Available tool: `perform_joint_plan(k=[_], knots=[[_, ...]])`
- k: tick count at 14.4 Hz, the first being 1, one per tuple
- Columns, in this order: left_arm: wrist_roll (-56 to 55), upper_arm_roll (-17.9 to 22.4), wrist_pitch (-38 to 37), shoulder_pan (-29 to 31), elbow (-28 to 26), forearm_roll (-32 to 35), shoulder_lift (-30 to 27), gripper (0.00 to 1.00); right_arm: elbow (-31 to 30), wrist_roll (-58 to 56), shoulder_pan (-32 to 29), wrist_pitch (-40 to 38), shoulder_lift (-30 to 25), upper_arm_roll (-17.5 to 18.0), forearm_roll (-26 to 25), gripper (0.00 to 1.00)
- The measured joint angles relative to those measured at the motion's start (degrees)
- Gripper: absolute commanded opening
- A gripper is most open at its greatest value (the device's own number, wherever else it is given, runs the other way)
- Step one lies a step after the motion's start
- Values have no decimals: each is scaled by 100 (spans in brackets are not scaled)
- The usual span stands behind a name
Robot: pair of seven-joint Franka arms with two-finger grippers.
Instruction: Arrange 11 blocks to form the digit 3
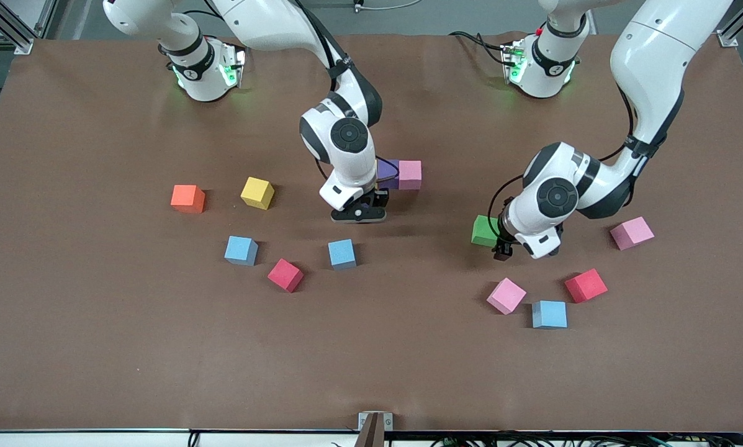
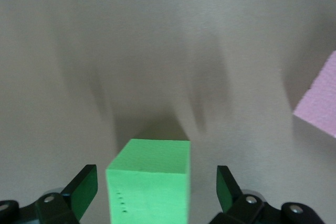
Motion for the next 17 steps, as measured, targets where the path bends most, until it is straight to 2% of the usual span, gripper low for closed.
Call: perform_joint_plan(k=[7, 10, 15, 16, 17], knots=[[-100, -49, 718, -2, -569, 0, -181, 100, -44, 149, 85, -6, 56, 4, 0, 0], [-100, -38, 873, -2, -651, 1, -166, 96, -113, 209, 159, -3, 56, 5, 0, 0], [-100, -18, 990, 0, -653, 245, -104, 70, -125, 260, 228, 5, 54, 2, 0, 0], [-100, -17, 1042, 0, -645, 279, -73, 61, -126, 266, 239, 6, 54, 2, 0, 0], [-100, -14, 1097, 0, -630, 287, -40, 44, -131, 270, 247, 6, 53, 2, 0, 0]])
